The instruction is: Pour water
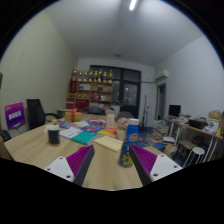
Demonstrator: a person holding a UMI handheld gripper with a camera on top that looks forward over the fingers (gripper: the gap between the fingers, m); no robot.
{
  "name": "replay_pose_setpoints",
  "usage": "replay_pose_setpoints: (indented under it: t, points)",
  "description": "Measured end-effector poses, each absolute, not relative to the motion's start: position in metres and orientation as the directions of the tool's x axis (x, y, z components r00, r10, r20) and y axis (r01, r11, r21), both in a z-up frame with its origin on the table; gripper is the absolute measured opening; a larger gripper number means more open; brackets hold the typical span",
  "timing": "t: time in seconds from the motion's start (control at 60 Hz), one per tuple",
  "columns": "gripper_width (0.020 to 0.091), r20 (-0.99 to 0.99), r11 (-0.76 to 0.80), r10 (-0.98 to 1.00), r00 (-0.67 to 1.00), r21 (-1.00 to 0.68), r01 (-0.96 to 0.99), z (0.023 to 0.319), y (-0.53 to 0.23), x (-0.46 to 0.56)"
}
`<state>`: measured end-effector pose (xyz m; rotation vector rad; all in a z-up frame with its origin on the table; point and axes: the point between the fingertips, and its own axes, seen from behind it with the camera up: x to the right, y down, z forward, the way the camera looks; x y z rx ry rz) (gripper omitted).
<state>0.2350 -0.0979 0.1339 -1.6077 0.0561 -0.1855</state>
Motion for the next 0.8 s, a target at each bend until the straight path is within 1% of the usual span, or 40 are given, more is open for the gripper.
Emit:
replay_pose_setpoints:
  t: [0.167, 0.2, 0.333, 0.467, 0.483, 0.5, 0.567, 0.583, 0.667, 0.733, 0.8]
  points:
    - [0.0812, 0.099, -0.058, -0.227, 0.969, -0.994, 0.089, 0.126, -0.023, 0.302]
    - [0.0811, 0.108, -0.064, -0.228, 0.968, -0.993, 0.096, 0.126, -0.014, 0.307]
    - [0.0814, 0.088, -0.085, -0.23, 0.969, -0.994, 0.07, 0.111, 0.035, 0.323]
    - [0.0809, 0.048, -0.067, -0.256, 0.966, -0.997, 0.031, 0.103, 0.071, 0.345]
    - [0.0803, 0.04, -0.071, -0.25, 0.967, -0.997, 0.023, 0.101, 0.074, 0.345]
    - [0.0783, 0.033, -0.076, -0.244, 0.969, -0.997, 0.014, 0.098, 0.078, 0.345]
    - [0.0586, -0.018, -0.104, -0.247, 0.969, -0.994, -0.045, 0.082, 0.087, 0.349]
    - [0.0578, -0.042, -0.075, -0.251, 0.967, -0.995, -0.062, 0.087, 0.088, 0.35]
    - [0.0575, -0.123, -0.022, -0.302, 0.945, -0.991, -0.136, 0.086, 0.091, 0.354]
    - [0.0574, -0.139, -0.034, -0.277, 0.951, -0.988, -0.154, 0.081, 0.094, 0.347]
    - [0.0574, -0.122, -0.03, -0.274, 0.954, -0.99, -0.136, 0.082, 0.095, 0.347]
